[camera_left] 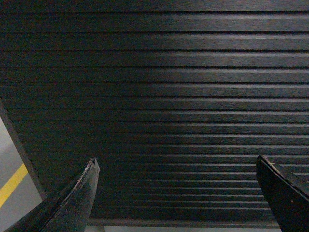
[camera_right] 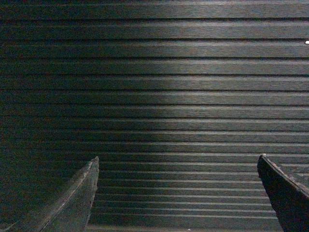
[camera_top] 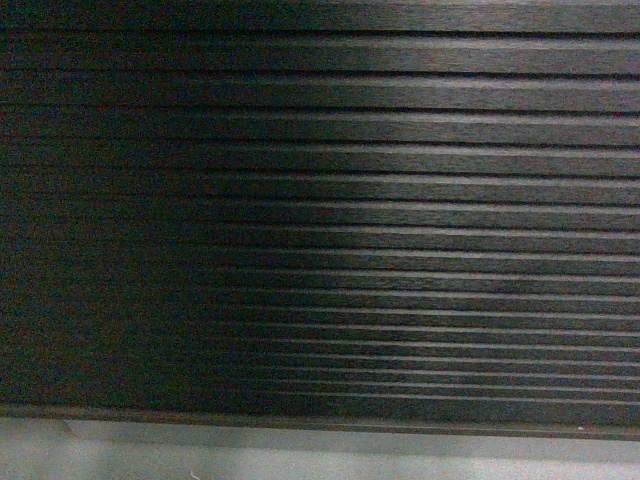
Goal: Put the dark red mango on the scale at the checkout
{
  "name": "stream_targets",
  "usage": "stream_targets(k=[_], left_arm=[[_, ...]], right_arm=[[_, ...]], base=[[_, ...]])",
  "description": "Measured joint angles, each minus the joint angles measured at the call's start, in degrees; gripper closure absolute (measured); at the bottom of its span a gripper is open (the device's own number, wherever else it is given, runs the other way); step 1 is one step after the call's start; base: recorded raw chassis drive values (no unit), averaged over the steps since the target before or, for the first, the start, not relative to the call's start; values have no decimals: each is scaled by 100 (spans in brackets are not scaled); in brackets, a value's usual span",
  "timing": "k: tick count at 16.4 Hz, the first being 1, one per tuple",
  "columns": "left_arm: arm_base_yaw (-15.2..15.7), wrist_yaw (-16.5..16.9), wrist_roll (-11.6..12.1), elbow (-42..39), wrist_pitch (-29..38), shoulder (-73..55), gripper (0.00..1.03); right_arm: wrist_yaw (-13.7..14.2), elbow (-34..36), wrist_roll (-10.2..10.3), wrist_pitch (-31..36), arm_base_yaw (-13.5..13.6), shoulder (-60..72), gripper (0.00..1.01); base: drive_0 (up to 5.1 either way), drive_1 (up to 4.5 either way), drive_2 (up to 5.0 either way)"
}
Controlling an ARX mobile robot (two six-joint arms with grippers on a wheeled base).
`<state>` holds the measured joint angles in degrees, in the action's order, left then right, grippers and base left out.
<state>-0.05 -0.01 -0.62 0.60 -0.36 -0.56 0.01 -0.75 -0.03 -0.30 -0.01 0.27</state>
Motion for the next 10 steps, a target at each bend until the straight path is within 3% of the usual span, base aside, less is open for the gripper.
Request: stream_targets(k=[10], left_arm=[[0, 0, 2, 0, 0, 0, 5]], right_arm=[[0, 0, 0, 0, 0, 0, 3]], base=[[0, 0, 0]])
